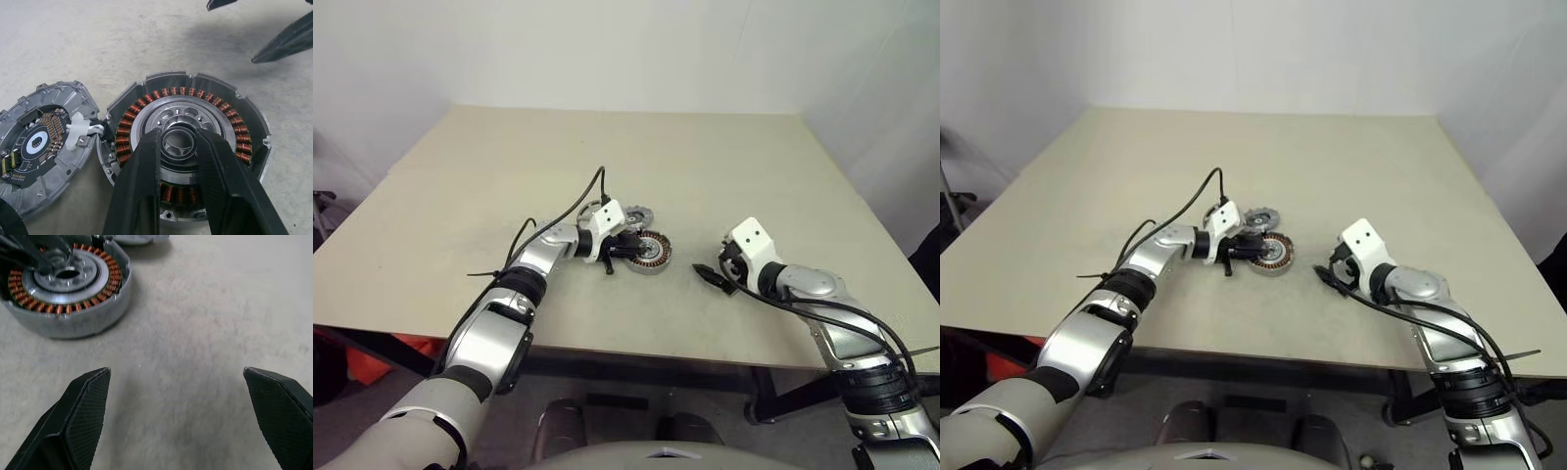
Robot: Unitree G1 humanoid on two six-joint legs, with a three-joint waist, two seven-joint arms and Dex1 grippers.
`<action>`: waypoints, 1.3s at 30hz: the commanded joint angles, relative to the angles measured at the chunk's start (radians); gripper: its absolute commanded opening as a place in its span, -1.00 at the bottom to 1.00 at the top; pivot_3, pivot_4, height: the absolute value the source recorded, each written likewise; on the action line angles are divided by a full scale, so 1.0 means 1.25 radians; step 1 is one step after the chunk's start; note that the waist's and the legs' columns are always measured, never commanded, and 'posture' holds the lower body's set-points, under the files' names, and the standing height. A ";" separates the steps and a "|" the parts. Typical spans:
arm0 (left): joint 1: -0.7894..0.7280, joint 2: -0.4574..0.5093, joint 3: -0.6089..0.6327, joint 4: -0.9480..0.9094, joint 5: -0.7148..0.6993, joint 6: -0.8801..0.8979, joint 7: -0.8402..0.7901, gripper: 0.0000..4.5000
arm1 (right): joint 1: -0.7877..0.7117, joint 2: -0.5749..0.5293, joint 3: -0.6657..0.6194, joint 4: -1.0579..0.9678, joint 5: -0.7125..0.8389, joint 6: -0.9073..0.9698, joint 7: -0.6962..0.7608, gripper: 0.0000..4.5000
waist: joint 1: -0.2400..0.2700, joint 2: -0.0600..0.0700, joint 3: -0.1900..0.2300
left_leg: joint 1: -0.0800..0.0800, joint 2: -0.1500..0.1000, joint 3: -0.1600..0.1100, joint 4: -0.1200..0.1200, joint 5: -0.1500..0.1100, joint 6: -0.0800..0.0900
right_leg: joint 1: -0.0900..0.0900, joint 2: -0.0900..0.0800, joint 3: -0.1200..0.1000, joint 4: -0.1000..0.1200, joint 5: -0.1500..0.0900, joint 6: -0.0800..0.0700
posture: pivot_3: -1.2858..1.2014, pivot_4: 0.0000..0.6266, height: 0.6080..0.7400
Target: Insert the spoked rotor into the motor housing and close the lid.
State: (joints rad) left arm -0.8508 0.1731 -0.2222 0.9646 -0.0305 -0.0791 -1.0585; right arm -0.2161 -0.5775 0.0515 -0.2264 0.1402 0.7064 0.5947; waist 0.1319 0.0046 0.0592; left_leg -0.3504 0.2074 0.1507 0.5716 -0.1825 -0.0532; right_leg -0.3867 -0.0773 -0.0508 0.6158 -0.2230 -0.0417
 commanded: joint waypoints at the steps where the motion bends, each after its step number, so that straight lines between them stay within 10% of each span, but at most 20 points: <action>1: -0.018 -0.001 0.023 -0.001 -0.004 -0.007 0.008 -0.66 | -0.025 0.004 -0.005 -0.006 0.005 -0.009 -0.001 1.00 | 0.001 0.000 0.000 | 0.000 0.000 0.000 0.000 0.000 0.000 | 0.000 0.000 0.000 0.000 0.000 0.000 | 0.03 -1.00 1.00; 30: -0.038 -0.036 0.027 0.030 0.010 0.006 -0.014 -0.66 | -0.015 0.019 0.001 -0.008 0.001 -0.015 -0.011 1.00 | 0.004 0.000 0.000 | 0.000 0.000 0.000 0.000 0.000 0.000 | 0.000 0.000 0.000 0.000 0.000 0.000 | 0.03 -1.00 1.00; 35: -0.042 -0.033 0.028 0.038 0.023 -0.006 0.024 0.04 | -0.015 0.020 0.000 -0.007 0.001 -0.018 -0.011 1.00 | 0.004 0.000 0.000 | 0.000 0.000 0.000 0.000 0.000 0.000 | 0.000 0.000 0.000 0.000 0.000 0.000 | 0.03 -1.00 1.00; 39: -0.042 -0.033 0.036 0.027 0.014 -0.006 0.015 0.04 | -0.018 0.021 0.000 -0.010 0.002 -0.021 -0.009 1.00 | 0.004 0.000 0.000 | 0.000 0.000 0.000 0.000 0.000 0.000 | 0.000 0.000 0.000 0.000 0.000 0.000 | 0.03 -1.00 1.00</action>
State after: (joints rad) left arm -0.8799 0.1276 -0.1982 1.0162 -0.0030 -0.0780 -1.0379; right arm -0.2255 -0.5535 0.0561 -0.2099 0.1398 0.7006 0.5861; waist 0.1366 0.0044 0.0593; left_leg -0.3506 0.2071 0.1506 0.5715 -0.1825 -0.0531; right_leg -0.3866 -0.0776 -0.0510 0.6155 -0.2231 -0.0416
